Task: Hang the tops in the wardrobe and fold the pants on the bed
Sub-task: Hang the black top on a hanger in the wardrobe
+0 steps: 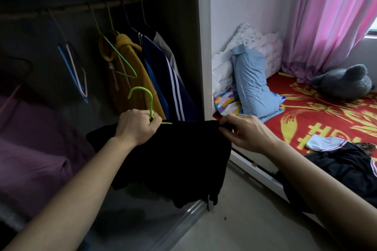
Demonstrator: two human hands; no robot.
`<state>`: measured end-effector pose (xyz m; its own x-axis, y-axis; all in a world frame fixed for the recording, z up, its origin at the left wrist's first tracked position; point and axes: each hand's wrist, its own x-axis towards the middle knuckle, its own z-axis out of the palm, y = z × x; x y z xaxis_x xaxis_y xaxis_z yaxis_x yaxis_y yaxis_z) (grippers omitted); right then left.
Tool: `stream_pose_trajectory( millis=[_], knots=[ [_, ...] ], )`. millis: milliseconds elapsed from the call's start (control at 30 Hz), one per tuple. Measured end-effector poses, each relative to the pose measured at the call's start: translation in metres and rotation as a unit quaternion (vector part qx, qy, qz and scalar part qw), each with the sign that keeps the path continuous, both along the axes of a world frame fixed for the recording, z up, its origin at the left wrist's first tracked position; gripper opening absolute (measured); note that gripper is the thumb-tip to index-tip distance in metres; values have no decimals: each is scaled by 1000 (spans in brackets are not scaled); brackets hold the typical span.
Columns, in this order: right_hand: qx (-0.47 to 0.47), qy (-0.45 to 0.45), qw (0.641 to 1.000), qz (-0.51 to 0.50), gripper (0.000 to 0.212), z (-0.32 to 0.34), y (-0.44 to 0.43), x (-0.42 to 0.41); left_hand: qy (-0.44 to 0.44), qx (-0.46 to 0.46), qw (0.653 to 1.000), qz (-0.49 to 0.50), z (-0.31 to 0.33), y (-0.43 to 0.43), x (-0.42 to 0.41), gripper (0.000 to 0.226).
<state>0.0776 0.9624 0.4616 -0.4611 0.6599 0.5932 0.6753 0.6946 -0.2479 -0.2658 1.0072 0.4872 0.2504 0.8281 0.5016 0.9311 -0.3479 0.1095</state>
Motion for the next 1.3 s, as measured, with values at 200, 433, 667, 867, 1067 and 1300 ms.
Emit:
stream_pose_trajectory(
  millis=[200, 433, 667, 867, 1067, 1300],
  knots=[
    [-25, 8, 1000, 2, 33, 24, 25, -34, -156, -202, 966, -31, 19, -8, 32, 74],
    [-136, -14, 988, 76, 16, 7, 43, -57, -199, -336, 914, -109, 14, -7, 15, 45],
    [-104, 41, 994, 13, 20, -7, 48, -34, -131, -206, 968, 64, -52, -19, -44, 71],
    [-207, 67, 976, -18, 19, -1, 47, -31, -224, -137, 956, 128, -90, -28, -40, 43],
    [-226, 73, 971, 20, 46, 1, 43, -53, -251, -159, 949, 107, -77, -31, -24, 37],
    [-208, 94, 973, -22, 36, -21, 51, -50, -160, -25, 983, 91, -58, -29, -43, 41]
  ],
)
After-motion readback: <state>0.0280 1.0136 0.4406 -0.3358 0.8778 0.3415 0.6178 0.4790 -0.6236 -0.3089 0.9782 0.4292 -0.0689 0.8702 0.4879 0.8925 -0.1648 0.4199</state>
